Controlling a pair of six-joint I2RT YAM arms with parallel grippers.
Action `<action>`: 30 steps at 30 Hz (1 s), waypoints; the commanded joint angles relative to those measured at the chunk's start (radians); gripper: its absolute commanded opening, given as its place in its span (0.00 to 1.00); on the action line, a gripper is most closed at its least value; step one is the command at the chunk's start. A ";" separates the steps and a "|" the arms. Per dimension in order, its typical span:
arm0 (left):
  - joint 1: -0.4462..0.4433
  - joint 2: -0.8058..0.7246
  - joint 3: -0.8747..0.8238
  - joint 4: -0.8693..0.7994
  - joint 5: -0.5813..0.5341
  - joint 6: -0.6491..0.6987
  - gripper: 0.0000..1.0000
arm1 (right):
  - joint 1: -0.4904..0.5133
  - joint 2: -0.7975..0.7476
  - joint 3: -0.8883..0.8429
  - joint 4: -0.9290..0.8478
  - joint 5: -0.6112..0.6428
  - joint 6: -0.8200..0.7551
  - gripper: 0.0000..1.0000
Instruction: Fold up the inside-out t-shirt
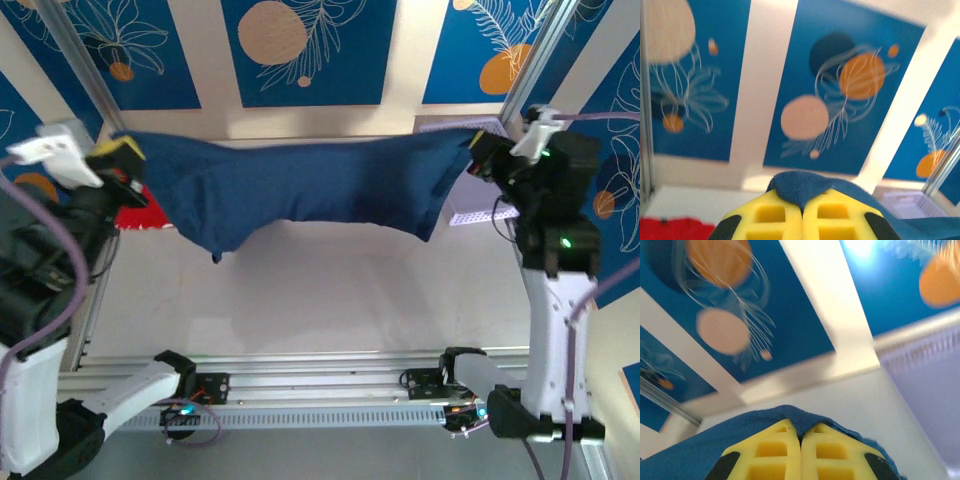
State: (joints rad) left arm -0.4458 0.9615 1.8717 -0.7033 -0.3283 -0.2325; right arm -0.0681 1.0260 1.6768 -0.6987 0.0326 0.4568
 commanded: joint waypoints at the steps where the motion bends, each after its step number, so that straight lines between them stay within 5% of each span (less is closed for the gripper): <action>1: -0.005 0.062 0.227 -0.077 0.010 0.141 0.00 | -0.005 -0.043 0.137 -0.104 0.048 -0.035 0.00; 7: -0.005 0.192 0.486 -0.086 0.011 0.237 0.00 | -0.006 -0.071 0.336 -0.138 0.059 -0.060 0.00; 13: 0.002 0.404 0.632 -0.094 -0.193 0.354 0.00 | -0.006 -0.041 0.328 -0.086 0.075 -0.085 0.00; 19: 0.209 0.665 0.608 -0.112 -0.023 0.239 0.00 | 0.014 0.095 0.100 0.077 0.046 -0.065 0.00; 25: 0.270 0.953 0.403 0.072 0.093 0.201 0.00 | 0.094 0.420 -0.114 0.339 0.119 -0.058 0.00; 28: 0.284 1.245 0.570 0.078 0.141 0.194 0.13 | 0.100 0.708 -0.078 0.465 0.153 -0.034 0.06; 30: 0.290 1.496 0.856 0.015 0.169 0.167 0.27 | 0.095 0.944 0.088 0.425 0.143 -0.010 0.18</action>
State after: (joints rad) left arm -0.1753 2.2612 2.4863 -0.6830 -0.2348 -0.0246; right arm 0.0303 1.7889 1.6363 -0.3470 0.1379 0.4164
